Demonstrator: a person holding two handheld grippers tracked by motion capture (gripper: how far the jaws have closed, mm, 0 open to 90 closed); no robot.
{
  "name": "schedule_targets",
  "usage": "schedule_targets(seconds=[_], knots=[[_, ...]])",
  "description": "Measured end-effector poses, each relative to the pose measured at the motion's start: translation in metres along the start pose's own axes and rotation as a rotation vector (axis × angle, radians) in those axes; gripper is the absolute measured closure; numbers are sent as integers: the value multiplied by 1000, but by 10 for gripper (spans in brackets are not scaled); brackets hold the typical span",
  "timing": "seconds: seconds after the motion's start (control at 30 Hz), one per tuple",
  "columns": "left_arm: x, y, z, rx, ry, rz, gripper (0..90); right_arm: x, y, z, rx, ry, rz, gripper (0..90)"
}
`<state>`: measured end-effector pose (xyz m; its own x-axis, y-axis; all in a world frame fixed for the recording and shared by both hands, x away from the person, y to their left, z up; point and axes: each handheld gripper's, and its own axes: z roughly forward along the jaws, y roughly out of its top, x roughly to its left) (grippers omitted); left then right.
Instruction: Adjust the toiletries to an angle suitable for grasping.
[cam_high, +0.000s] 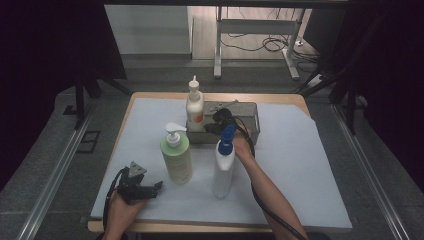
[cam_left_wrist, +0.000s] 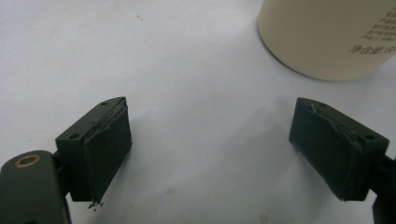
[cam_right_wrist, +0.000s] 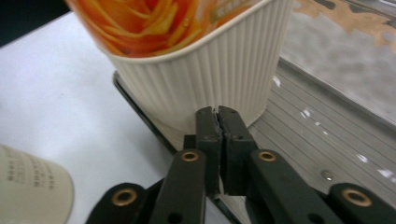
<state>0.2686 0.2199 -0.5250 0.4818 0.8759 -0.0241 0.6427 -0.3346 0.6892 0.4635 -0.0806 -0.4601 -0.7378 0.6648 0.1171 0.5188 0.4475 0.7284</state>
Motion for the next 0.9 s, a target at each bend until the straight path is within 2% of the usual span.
schedule_targets(seconds=[0.13,0.23,0.53,0.6,0.9], knots=[[0,0,0,0,0,1,126,-2,1,2,7,-37,1,857],[0,0,0,1,0,1,127,-5,5,5,5,-46,18,877],[0,0,0,0,0,1,127,-1,9,12,19,-42,17,893],[0,0,0,0,0,1,127,0,9,12,19,-50,2,893],[0,0,0,0,0,2,127,0,9,11,15,-52,5,873]])
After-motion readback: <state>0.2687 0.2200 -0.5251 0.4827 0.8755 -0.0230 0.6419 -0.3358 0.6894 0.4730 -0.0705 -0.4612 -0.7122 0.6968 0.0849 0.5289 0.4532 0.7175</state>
